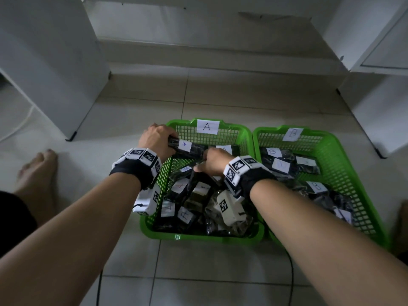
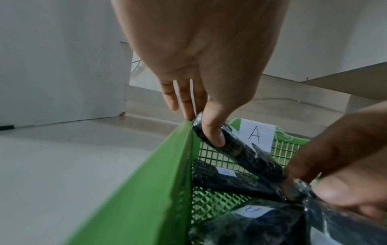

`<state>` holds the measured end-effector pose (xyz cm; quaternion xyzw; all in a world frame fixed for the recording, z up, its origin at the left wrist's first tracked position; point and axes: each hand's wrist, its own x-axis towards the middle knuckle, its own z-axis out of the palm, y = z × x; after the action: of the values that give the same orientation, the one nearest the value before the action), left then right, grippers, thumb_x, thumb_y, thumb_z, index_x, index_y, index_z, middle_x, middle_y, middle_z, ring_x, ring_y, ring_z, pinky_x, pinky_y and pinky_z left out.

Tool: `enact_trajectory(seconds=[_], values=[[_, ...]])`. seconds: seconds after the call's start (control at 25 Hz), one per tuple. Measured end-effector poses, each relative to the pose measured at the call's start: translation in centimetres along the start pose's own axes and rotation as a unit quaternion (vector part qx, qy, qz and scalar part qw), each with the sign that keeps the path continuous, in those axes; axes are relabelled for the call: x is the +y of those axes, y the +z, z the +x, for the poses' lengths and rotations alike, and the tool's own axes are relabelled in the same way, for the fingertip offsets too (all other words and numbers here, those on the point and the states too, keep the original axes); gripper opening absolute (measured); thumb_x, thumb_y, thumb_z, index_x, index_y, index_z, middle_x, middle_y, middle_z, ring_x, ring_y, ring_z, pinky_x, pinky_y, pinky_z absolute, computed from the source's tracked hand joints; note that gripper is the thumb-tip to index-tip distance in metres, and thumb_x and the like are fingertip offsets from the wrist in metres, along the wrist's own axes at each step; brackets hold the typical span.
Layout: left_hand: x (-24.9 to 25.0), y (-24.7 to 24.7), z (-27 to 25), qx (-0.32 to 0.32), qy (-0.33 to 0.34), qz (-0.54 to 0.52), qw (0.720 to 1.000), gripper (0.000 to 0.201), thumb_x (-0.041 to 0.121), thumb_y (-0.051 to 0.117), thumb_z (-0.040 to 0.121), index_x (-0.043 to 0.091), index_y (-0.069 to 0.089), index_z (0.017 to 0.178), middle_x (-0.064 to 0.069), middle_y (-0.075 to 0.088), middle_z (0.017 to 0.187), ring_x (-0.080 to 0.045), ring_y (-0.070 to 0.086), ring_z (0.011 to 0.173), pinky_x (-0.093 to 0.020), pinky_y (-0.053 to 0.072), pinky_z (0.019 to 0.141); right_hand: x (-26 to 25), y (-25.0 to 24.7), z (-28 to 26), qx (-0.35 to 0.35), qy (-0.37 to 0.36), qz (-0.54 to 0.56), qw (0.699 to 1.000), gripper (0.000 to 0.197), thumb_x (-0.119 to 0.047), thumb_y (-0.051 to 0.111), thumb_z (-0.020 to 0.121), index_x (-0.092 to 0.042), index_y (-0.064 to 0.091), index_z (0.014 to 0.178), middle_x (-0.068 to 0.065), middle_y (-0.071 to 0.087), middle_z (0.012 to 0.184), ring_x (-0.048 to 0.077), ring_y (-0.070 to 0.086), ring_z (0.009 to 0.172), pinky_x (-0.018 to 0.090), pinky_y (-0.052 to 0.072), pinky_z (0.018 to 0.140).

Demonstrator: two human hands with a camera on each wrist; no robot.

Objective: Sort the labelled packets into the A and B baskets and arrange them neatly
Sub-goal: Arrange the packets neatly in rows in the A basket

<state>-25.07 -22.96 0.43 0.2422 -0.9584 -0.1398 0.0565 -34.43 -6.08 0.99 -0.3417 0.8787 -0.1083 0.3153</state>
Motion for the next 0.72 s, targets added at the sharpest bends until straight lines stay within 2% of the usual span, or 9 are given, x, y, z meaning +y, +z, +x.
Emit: enact_trajectory(seconds=[0.12, 0.2, 0.28, 0.32, 0.4, 0.48, 0.52, 0.6, 0.72], values=[[-0.1, 0.1, 0.2, -0.002, -0.013, -0.009, 1.0, 0.034, 0.02, 0.08, 0.075, 0.028, 0.069, 0.107, 0.001, 0.07, 0.103, -0.017, 0.061, 0.095, -0.032, 0.054, 0.084, -0.6, -0.1, 0.8, -0.001, 0.005, 0.001, 1.0, 0.042, -0.042, 0.063, 0.096, -0.005, 0.068, 0.117, 0.012, 0.069, 0.115, 0.028, 0.066, 0.103, 0.035, 0.055, 0.089], [-0.1, 0.0, 0.5, 0.014, -0.034, -0.015, 0.999, 0.033, 0.024, 0.078, 0.078, 0.027, 0.069, 0.11, 0.001, 0.071, 0.104, -0.017, 0.062, 0.092, -0.029, 0.053, 0.081, -1.0, 0.0, 1.2, -0.02, 0.016, 0.012, 1.0, 0.031, -0.032, 0.059, 0.098, -0.003, 0.065, 0.108, 0.012, 0.067, 0.105, 0.028, 0.064, 0.093, 0.031, 0.053, 0.075], [-0.1, -0.4, 0.6, 0.034, -0.056, -0.033, 0.997, 0.033, 0.029, 0.076, 0.081, 0.024, 0.07, 0.113, 0.001, 0.072, 0.105, -0.017, 0.063, 0.088, -0.027, 0.051, 0.079, -1.6, 0.3, 1.3, -0.022, 0.043, 0.041, 0.998, 0.019, -0.025, 0.054, 0.098, -0.009, 0.056, 0.087, 0.007, 0.054, 0.083, 0.021, 0.053, 0.071, 0.027, 0.04, 0.056], [0.0, -0.6, 0.6, 0.038, -0.059, -0.034, 0.997, 0.033, 0.03, 0.076, 0.081, 0.023, 0.07, 0.113, 0.001, 0.072, 0.105, -0.017, 0.063, 0.087, -0.027, 0.052, 0.079, -2.0, 0.3, 1.3, -0.021, 0.051, 0.044, 0.998, 0.023, -0.025, 0.053, 0.097, -0.012, 0.052, 0.078, 0.006, 0.049, 0.077, 0.019, 0.048, 0.066, 0.026, 0.036, 0.053], [0.1, -0.8, 0.4, 0.037, -0.054, -0.026, 0.997, 0.034, 0.033, 0.077, 0.08, 0.025, 0.07, 0.113, 0.001, 0.073, 0.105, -0.017, 0.065, 0.088, -0.029, 0.053, 0.081, -2.5, 0.5, 1.8, -0.013, 0.05, 0.048, 0.998, 0.027, -0.029, 0.063, 0.094, -0.012, 0.055, 0.074, 0.006, 0.055, 0.079, 0.021, 0.056, 0.072, 0.026, 0.044, 0.058], [0.3, -0.9, 0.3, 0.034, -0.057, -0.023, 0.998, 0.035, 0.035, 0.077, 0.08, 0.026, 0.07, 0.113, 0.002, 0.073, 0.105, -0.015, 0.064, 0.087, -0.028, 0.053, 0.08, -2.9, 0.5, 1.9, 0.005, 0.055, 0.079, 0.995, 0.027, -0.028, 0.081, 0.082, -0.006, 0.068, 0.09, 0.008, 0.067, 0.091, 0.024, 0.066, 0.085, 0.031, 0.056, 0.069], [0.3, -0.9, 0.4, 0.034, -0.059, -0.02, 0.997, 0.035, 0.035, 0.078, 0.079, 0.026, 0.07, 0.112, 0.003, 0.073, 0.104, -0.015, 0.063, 0.086, -0.027, 0.052, 0.079, -2.9, 0.2, 1.8, 0.013, 0.068, 0.109, 0.992, 0.035, -0.026, 0.086, 0.075, -0.006, 0.069, 0.099, 0.008, 0.07, 0.096, 0.024, 0.069, 0.087, 0.032, 0.059, 0.071], [0.4, -1.1, 0.6, 0.032, -0.061, -0.022, 0.997, 0.034, 0.033, 0.077, 0.078, 0.023, 0.07, 0.11, 0.002, 0.072, 0.102, -0.015, 0.062, 0.084, -0.026, 0.052, 0.078, -2.4, -1.0, 1.2, 0.013, 0.078, 0.164, 0.983, 0.036, -0.02, 0.084, 0.073, -0.007, 0.069, 0.103, 0.009, 0.074, 0.097, 0.024, 0.072, 0.082, 0.032, 0.061, 0.066], [0.9, -1.0, 0.5, 0.019, -0.047, 0.005, 0.999, 0.034, 0.038, 0.075, 0.077, 0.025, 0.07, 0.108, 0.003, 0.07, 0.098, -0.017, 0.06, 0.086, -0.034, 0.05, 0.09, -0.3, -3.8, -0.1, -0.013, 0.079, 0.206, 0.975, 0.015, -0.014, 0.069, 0.075, -0.006, 0.07, 0.088, 0.014, 0.074, 0.081, 0.028, 0.07, 0.07, 0.04, 0.06, 0.071]])
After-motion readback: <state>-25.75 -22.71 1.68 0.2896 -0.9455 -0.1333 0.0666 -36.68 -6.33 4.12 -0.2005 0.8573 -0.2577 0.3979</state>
